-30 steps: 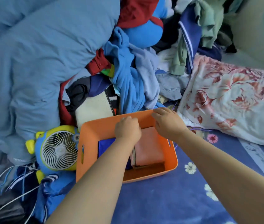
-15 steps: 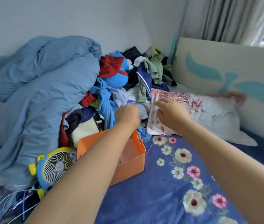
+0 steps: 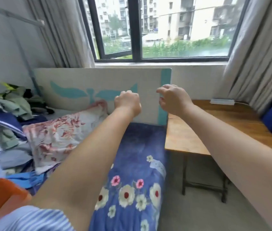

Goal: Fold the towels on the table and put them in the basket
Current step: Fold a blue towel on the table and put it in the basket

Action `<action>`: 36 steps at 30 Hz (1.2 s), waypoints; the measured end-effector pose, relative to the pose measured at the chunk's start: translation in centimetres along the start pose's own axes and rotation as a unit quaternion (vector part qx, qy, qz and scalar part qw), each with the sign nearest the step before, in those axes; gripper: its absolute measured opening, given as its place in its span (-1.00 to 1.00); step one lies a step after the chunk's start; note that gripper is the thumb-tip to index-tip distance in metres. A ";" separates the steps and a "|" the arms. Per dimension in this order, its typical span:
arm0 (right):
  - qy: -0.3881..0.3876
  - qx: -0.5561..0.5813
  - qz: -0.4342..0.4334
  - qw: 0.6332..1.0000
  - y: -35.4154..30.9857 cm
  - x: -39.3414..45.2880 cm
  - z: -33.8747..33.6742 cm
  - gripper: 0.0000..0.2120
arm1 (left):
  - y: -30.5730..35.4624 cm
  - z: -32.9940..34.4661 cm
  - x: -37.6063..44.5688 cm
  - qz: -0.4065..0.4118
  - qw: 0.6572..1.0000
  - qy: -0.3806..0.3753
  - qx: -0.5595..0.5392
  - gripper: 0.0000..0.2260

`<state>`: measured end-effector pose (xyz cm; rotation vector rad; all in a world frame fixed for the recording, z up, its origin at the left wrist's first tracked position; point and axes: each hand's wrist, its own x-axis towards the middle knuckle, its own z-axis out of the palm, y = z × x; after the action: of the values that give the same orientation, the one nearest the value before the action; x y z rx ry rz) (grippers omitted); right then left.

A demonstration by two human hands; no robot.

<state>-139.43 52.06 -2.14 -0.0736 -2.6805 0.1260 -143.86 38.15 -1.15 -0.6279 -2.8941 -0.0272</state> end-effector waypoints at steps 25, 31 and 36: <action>0.066 -0.083 0.353 0.930 56.9 -12.9 -10.1 -0.69 | 60.3 2.5 16.2 0.300 0.947 0.004 -0.115 -0.77; 0.075 -0.096 0.393 0.911 66.9 -9.8 -9.6 -0.70 | 67.5 4.6 24.3 0.323 0.940 -0.012 -0.107 -0.89; 0.063 -0.098 0.423 0.899 75.0 -6.2 -9.4 -0.68 | 73.4 6.4 32.0 0.335 0.936 -0.024 -0.110 -0.74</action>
<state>-127.33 126.92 -4.01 -1.2584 -2.3302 0.1085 -143.30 118.49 -3.17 -1.6336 -2.5768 -0.2456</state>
